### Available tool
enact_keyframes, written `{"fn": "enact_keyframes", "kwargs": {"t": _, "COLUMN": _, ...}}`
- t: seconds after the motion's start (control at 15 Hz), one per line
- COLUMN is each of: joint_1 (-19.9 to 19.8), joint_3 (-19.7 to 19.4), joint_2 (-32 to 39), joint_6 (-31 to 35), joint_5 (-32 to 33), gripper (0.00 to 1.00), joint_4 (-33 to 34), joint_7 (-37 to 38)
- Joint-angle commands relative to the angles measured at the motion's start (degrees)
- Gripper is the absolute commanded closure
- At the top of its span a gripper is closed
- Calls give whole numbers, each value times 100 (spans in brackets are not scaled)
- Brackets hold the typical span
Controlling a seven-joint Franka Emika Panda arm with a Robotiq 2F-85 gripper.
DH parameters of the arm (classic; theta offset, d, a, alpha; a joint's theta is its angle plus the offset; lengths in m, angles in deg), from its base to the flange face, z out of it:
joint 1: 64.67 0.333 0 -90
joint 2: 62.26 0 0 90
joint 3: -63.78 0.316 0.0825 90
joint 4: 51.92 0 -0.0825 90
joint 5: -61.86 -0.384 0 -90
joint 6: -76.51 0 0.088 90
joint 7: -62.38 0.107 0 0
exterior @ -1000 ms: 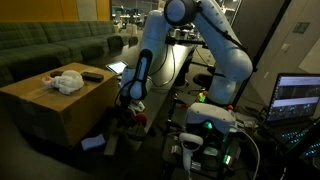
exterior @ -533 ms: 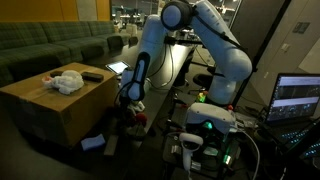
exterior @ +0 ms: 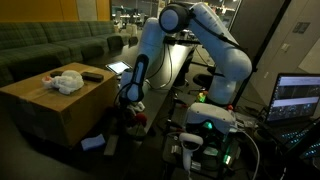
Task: Pick up all the objects on the box and put them on table, then pick up the all the objects on the table and put them on the box
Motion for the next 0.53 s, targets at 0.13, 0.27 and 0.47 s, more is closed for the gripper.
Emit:
{"fn": "enact_keyframes", "kwargs": {"t": 0.13, "joint_1": -83, "joint_3": 55, "joint_2": 37, "joint_6": -80, "joint_5": 7, "gripper": 66, "joint_4": 103, "joint_7": -186}}
{"fn": "enact_keyframes", "kwargs": {"t": 0.27, "joint_1": -97, "joint_3": 55, "joint_2": -7, "joint_6": -108, "joint_5": 10, "gripper": 81, "joint_4": 69, "joint_7": -209}}
{"fn": "enact_keyframes", "kwargs": {"t": 0.47, "joint_1": -126, "joint_3": 71, "joint_2": -141, "joint_6": -142, "joint_5": 21, "gripper": 97, "joint_4": -41, "joint_7": -254}}
